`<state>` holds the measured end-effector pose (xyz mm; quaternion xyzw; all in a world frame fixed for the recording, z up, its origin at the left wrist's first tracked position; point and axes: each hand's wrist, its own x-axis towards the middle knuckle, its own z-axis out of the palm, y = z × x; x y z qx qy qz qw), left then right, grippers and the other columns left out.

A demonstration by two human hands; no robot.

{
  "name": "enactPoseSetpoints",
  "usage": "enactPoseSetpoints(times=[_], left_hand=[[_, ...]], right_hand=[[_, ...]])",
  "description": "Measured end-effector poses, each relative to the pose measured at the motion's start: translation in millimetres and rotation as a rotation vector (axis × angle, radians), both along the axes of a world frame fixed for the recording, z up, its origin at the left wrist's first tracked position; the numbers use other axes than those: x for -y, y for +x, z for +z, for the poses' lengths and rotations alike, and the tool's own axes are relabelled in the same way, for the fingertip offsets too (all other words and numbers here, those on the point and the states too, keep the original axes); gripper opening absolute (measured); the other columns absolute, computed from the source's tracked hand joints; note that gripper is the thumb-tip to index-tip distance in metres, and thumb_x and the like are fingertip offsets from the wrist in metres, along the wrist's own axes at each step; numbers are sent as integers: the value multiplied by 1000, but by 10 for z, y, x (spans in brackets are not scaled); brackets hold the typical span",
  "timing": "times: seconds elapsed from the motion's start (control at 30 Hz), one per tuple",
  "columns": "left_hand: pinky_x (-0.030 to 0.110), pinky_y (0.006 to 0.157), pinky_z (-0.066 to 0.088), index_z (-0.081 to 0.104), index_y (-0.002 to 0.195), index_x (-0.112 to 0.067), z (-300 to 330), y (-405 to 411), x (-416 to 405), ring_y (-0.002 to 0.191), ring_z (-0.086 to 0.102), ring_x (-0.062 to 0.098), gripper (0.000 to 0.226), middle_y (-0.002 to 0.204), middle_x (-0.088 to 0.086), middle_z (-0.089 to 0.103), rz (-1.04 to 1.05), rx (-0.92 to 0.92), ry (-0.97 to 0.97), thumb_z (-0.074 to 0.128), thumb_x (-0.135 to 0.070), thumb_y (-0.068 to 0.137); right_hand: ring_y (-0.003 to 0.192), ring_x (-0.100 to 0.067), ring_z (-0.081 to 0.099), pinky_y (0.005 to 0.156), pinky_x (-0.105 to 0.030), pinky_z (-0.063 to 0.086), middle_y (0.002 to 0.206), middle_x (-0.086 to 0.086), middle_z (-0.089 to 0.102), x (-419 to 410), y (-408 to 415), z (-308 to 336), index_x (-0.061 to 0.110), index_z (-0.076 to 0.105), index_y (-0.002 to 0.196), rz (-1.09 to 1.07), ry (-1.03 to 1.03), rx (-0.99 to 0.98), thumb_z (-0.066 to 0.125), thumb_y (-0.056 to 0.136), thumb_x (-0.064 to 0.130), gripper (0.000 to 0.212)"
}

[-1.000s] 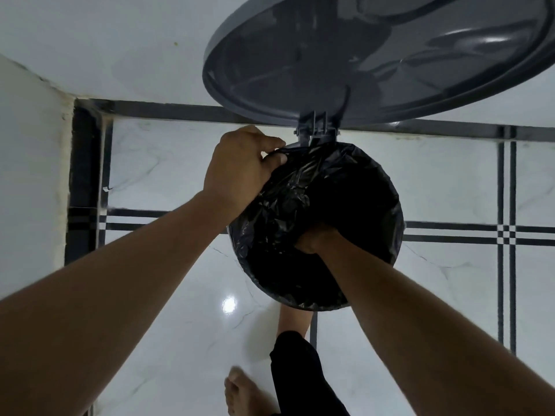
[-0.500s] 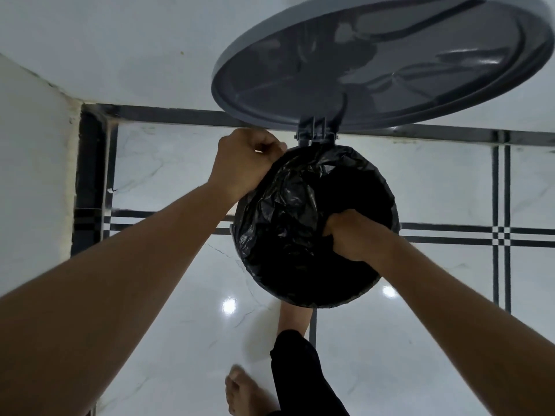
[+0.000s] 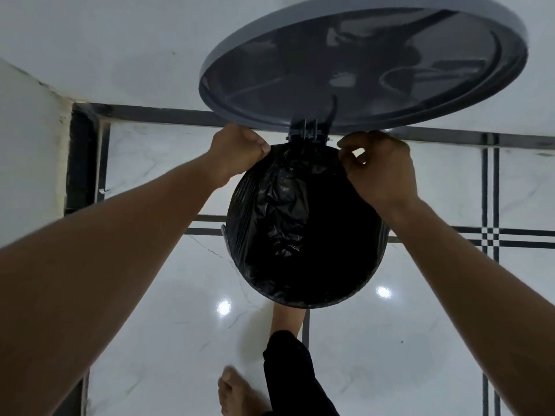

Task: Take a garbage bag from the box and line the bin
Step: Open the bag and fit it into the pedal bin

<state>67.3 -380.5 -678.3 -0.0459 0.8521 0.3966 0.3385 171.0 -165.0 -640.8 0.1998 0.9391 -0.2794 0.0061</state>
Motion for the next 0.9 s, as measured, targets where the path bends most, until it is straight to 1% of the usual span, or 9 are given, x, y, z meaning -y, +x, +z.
enactPoseSetpoints(times=[0.13,0.2,0.27,0.4,0.47,0.53,0.7,0.8,0.9], left_hand=[[34,69,37,65,79,-13,-16,-117,84,73,44,19,19,75,6,50,-91,221,103,55,-2,90],[39,72,36,70,84,-9,-75,-106,103,78,44,23,23,80,10,53,-111,217,122,52,5,86],[36,69,42,76,79,-10,-146,-59,84,76,52,23,29,77,6,64,-82,150,104,53,7,82],[26,82,56,83,87,-23,-226,28,106,81,68,11,20,81,-6,76,-21,24,46,75,-5,83],[26,76,58,83,92,-19,-200,35,182,76,69,14,21,82,0,76,-39,49,47,74,-3,84],[30,75,63,79,93,-16,-147,63,269,76,72,20,21,89,9,77,24,126,125,69,2,89],[32,86,58,78,91,-24,-13,457,477,83,72,11,15,93,-4,78,382,46,151,66,-15,93],[28,88,54,75,93,-28,120,892,534,87,69,7,8,92,-11,74,391,-146,-31,70,-32,88],[13,69,42,65,102,-25,197,1269,523,78,62,0,20,98,-4,69,435,-133,-145,70,-41,90]], right_hand=[[84,-6,63,79,-20,45,84,20,71,-205,-241,-146,36,78,83,-53,-256,381,64,88,27,17],[59,-10,49,58,-25,39,54,17,55,-276,-333,-177,29,64,53,-23,-326,429,57,80,14,32],[53,-14,30,52,-28,23,48,10,36,-284,-377,-177,18,46,47,0,-387,463,48,72,4,28],[63,-22,42,57,-31,34,63,1,50,-285,-416,-213,18,52,57,-38,-383,483,51,68,13,12],[87,-19,65,81,-32,49,86,8,69,-246,-367,-211,28,64,69,-113,-247,441,64,77,34,10],[107,-17,66,91,-23,44,103,9,74,-106,-199,-135,28,72,90,-213,-112,348,66,85,39,14],[82,-7,67,80,-9,47,97,2,74,676,533,22,19,72,104,-165,-263,-22,67,89,20,16],[101,-25,68,98,-28,51,116,-11,71,1089,717,-383,14,70,122,136,-203,220,63,90,29,36],[132,-28,55,115,-33,37,141,-7,61,1235,593,-817,21,61,138,246,-319,612,59,95,30,44]])
